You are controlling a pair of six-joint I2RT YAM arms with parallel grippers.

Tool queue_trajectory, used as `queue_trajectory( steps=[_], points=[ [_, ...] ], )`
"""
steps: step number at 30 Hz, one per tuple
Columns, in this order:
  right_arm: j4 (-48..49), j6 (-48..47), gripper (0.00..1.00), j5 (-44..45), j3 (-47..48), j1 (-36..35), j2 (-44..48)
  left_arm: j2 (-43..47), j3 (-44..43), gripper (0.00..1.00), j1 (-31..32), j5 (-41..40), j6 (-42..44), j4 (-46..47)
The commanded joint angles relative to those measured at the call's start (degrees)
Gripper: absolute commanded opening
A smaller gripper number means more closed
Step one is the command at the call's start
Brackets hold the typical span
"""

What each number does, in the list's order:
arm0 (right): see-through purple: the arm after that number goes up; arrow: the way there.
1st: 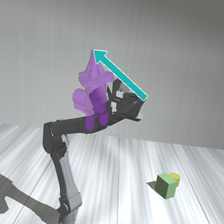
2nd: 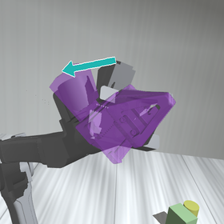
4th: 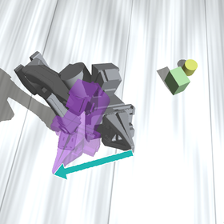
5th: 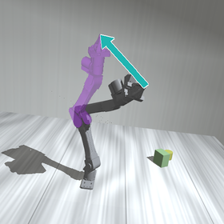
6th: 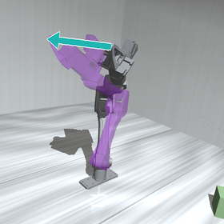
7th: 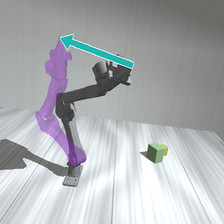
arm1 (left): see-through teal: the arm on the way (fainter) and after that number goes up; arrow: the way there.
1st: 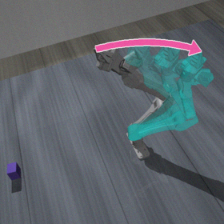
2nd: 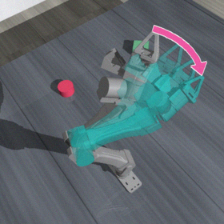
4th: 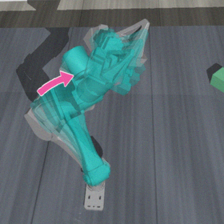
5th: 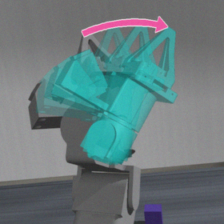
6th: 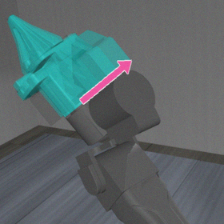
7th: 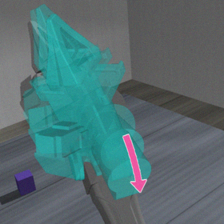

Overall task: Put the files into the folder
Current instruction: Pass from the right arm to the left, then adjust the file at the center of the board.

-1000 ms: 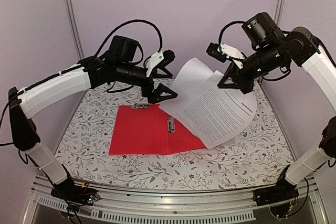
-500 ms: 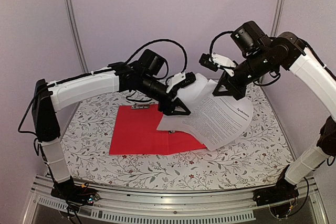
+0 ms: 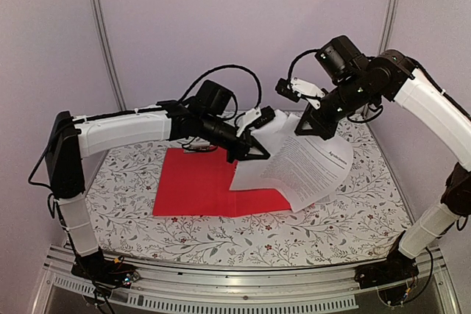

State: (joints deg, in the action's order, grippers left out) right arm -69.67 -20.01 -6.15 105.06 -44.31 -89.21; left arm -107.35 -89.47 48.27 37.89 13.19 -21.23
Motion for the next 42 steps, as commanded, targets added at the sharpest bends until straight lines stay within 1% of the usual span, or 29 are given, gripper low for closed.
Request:
queue_trajectory(
  steps=[1, 2, 4, 6, 7, 9, 10, 13, 14, 19, 24, 28, 31, 32, 37, 40, 42],
  points=[
    [1.7, 1.6, 0.08, -0.6, -0.7, 0.5, -0.5, 1.8, 1.3, 0.0, 0.6, -1.8, -1.8, 4.5],
    [1.7, 1.6, 0.11, -0.4, -0.9, 0.6, -0.5, 1.8, 1.4, 0.0, 0.3, -2.3, -2.2, 4.6],
    [1.5, 1.8, 0.2, 0.1, -1.0, 0.8, -0.4, 2.3, 1.7, 0.0, -0.5, -2.5, -3.5, 4.9],
    [1.5, 2.3, 0.37, 0.9, -0.9, 1.5, -0.1, 3.2, 2.3, 0.0, -1.7, -2.5, -5.4, 5.3],
    [1.6, 2.8, 0.5, 1.3, -0.7, 2.1, 0.0, 3.8, 3.0, 0.0, -2.5, -2.2, -6.7, 5.9],
    [1.9, 4.6, 0.67, 1.4, -0.4, 3.7, 0.2, 5.3, 4.6, 0.0, -4.1, -1.9, -10.3, 7.5],
    [2.3, 5.7, 0.77, 1.4, -0.3, 4.5, 0.5, 6.1, 5.4, 0.0, -4.8, -1.6, -12.1, 8.0],
    [3.1, 8.9, 0.95, 3.1, -0.5, 6.5, 1.2, 8.2, 7.6, 0.0, -6.0, -2.4, -18.9, 8.4],
    [3.5, 10.1, 0.98, 4.1, -0.7, 6.9, 1.3, 8.8, 8.6, 0.0, -6.2, -2.5, -21.6, 8.9],
    [6.3, 15.9, 0.99, 5.5, -2.2, 9.2, 3.2, 10.9, 15.5, 0.0, -7.2, 0.8, -36.1, 14.7],
    [9.5, 19.7, 0.99, 5.6, -2.8, 11.9, 7.2, 13.3, 22.4, 0.0, -8.3, 3.0, -47.4, 23.2],
    [9.8, 22.4, 0.99, 5.5, -3.6, 13.2, 9.2, 14.0, 26.5, 0.0, -10.4, 1.6, -52.4, 21.5],
    [10.3, 23.2, 0.99, 3.1, -5.9, 13.1, 8.8, 13.8, 30.4, 0.0, -13.0, 0.2, -54.6, 21.4],
    [10.9, 23.6, 0.99, 1.6, -7.1, 13.1, 8.3, 13.3, 31.4, 0.0, -13.9, -0.1, -54.7, 19.4],
    [18.9, 28.0, 0.99, -6.4, -17.2, 13.0, 5.5, 8.4, 33.5, 0.0, -17.0, -0.3, -52.8, 16.5],
    [24.4, 31.3, 0.98, -7.5, -23.0, 11.5, 3.1, 6.2, 34.4, 0.0, -18.1, -1.1, -51.9, 15.7],
    [26.8, 32.4, 0.98, -6.8, -24.4, 9.6, 1.1, 5.4, 35.1, 0.02, -18.6, -1.4, -51.8, 15.5]
  ],
)
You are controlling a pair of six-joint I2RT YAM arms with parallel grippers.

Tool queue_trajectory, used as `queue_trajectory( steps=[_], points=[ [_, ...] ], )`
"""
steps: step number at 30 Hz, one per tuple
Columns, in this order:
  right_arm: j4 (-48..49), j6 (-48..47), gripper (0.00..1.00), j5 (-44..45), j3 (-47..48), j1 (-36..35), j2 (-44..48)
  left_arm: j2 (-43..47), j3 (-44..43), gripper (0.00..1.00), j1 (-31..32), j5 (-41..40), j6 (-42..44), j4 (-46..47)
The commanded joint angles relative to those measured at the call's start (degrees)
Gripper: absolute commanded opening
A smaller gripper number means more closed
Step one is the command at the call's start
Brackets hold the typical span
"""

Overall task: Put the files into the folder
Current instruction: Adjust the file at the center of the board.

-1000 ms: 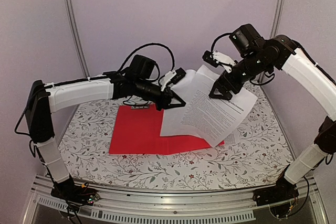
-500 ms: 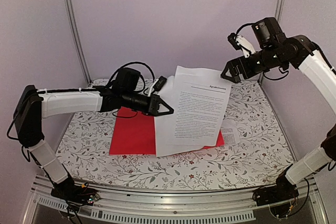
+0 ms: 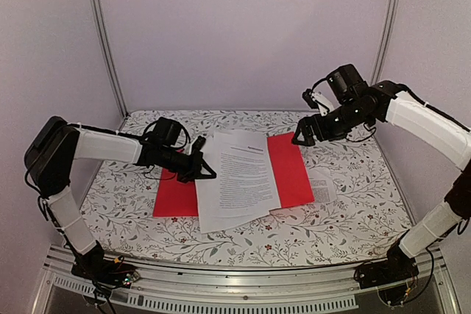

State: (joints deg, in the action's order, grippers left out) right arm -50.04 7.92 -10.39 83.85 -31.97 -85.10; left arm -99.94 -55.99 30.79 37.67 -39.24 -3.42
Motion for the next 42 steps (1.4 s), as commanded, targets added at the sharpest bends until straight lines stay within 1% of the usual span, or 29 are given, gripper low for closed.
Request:
queue_trajectory(
  steps=[1, 4, 6, 8, 13, 16, 18, 24, 32, 37, 42],
  points=[
    [8.3, 5.0, 0.98, -2.2, -3.4, -3.7, -4.0, -2.3, 2.0, 0.04, -1.4, -1.4, 0.8, -2.5],
    [12.2, 6.1, 0.98, -2.8, -3.9, -6.1, -8.2, -2.8, 3.2, 0.11, -2.0, -1.9, 1.3, -2.9],
    [13.9, 6.7, 0.97, -3.1, -3.5, -7.0, -11.3, -3.2, 3.9, 0.14, -2.2, -2.1, 1.6, -3.0],
    [15.2, 7.0, 0.96, -3.3, -2.8, -7.4, -15.1, -3.5, 4.5, 0.21, -2.3, -2.6, 1.5, -2.6],
    [17.6, 7.2, 0.93, -3.5, -1.2, -7.5, -21.9, -4.0, 5.8, 0.33, -3.3, -2.5, 0.8, -0.6],
    [18.5, 6.5, 0.91, -3.0, 0.6, -7.6, -26.0, -3.9, 6.5, 0.44, -4.0, -2.1, -0.1, 1.3],
    [18.7, 6.0, 0.91, -2.7, 1.5, -7.6, -28.0, -3.9, 6.8, 0.52, -4.3, -2.0, -0.8, 2.3],
    [19.5, 5.6, 0.88, -2.5, 1.8, -7.7, -31.9, -4.1, 7.2, 0.64, -5.5, -1.8, -2.3, 6.2],
    [21.0, 2.9, 0.8, -2.7, 1.1, -9.5, -35.0, -5.5, 6.1, 0.69, -6.3, -1.8, -4.0, 8.8],
    [21.2, -1.0, 0.74, -2.3, 0.2, -10.8, -35.3, -6.4, 5.3, 0.69, -6.3, -1.9, -4.1, 10.0],
    [21.2, -4.2, 0.72, -0.2, -0.4, -13.1, -35.0, -6.8, 4.9, 0.69, -6.3, -1.2, -4.3, 11.6]
  ],
)
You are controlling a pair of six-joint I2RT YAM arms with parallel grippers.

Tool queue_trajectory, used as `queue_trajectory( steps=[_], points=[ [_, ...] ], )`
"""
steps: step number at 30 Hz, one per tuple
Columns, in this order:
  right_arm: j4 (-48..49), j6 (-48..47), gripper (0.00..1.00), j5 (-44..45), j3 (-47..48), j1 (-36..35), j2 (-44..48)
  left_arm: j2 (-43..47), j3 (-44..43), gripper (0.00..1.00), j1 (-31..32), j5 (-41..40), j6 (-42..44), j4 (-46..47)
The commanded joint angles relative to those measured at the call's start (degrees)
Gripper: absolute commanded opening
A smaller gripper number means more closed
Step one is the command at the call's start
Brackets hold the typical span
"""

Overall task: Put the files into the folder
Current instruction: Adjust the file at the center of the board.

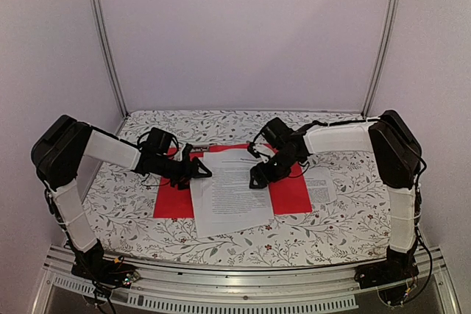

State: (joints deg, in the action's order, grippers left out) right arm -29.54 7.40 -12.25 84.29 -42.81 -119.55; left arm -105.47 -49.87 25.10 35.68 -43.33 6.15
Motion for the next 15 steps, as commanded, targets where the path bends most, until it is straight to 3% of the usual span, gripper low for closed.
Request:
queue_trajectory(
  steps=[1, 10, 15],
  points=[
    [0.7, -3.8, 0.72, 1.6, -1.0, -2.6, -0.4, -1.3, -1.3, 0.69, -0.5, 1.1, -0.1, 2.4],
    [-0.1, -9.8, 0.68, 6.4, -1.5, -4.6, -0.1, -1.8, -3.2, 0.66, -0.5, 2.7, 3.8, -0.1],
    [-0.9, -11.7, 0.72, 8.4, -1.5, -4.5, 1.6, -2.1, -3.9, 0.48, -0.6, 3.1, 7.7, -2.9]
  ],
)
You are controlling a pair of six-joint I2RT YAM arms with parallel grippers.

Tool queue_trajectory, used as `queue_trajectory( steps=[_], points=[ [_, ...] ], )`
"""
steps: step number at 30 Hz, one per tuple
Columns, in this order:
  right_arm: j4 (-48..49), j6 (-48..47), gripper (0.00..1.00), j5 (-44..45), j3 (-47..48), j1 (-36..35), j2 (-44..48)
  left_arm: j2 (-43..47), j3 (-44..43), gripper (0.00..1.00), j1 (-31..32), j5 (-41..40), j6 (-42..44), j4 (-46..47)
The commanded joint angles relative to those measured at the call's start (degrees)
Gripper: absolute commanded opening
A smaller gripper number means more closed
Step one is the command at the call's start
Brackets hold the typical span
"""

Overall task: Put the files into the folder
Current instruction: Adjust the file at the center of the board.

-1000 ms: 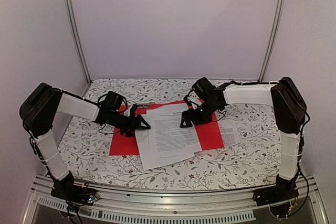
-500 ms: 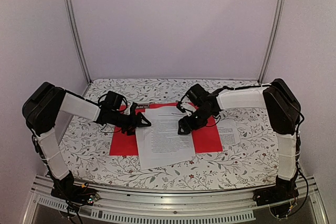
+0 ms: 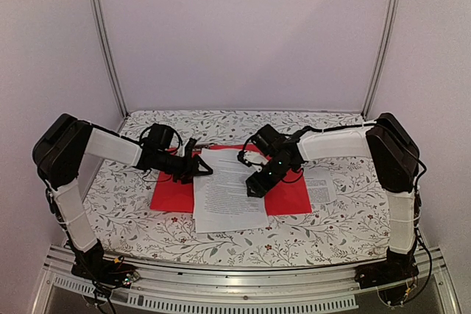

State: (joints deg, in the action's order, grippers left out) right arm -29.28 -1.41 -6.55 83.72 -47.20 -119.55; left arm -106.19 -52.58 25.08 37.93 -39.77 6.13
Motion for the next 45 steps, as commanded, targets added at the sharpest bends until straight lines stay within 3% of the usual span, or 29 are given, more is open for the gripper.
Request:
queue_trajectory(
  steps=[1, 5, 10, 17, 24, 31, 45],
  points=[
    [-0.9, -2.7, 0.74, 2.6, -0.8, 0.0, 2.2, -1.2, -1.2, 0.43, -0.6, 0.8, 4.7, -3.2],
    [0.1, 0.7, 0.87, 2.7, -0.6, 0.4, 3.8, -0.5, -0.8, 0.25, -0.5, 0.6, 7.7, -3.4],
    [3.2, 8.9, 0.94, 0.4, -2.4, 2.8, 6.3, 1.6, -0.4, 0.01, -0.4, 1.2, 13.4, -2.6],
    [7.2, 16.0, 0.98, -2.9, -5.7, 6.8, 9.7, 5.5, 2.1, 0.0, 0.0, 0.1, 21.9, -1.1],
    [11.3, 18.4, 0.97, -7.0, -7.2, 9.6, 8.2, 9.5, 7.7, 0.0, 1.2, 0.8, 25.0, 7.0],
    [19.8, 16.0, 0.95, -15.8, -9.8, 11.1, 6.7, 10.6, 8.6, 0.02, 5.6, 0.2, 34.4, 6.6],
    [31.3, 15.3, 0.96, -21.5, -17.4, 15.5, 7.7, 13.4, 13.5, 0.02, 7.6, 3.6, 39.8, 14.9]
  ],
)
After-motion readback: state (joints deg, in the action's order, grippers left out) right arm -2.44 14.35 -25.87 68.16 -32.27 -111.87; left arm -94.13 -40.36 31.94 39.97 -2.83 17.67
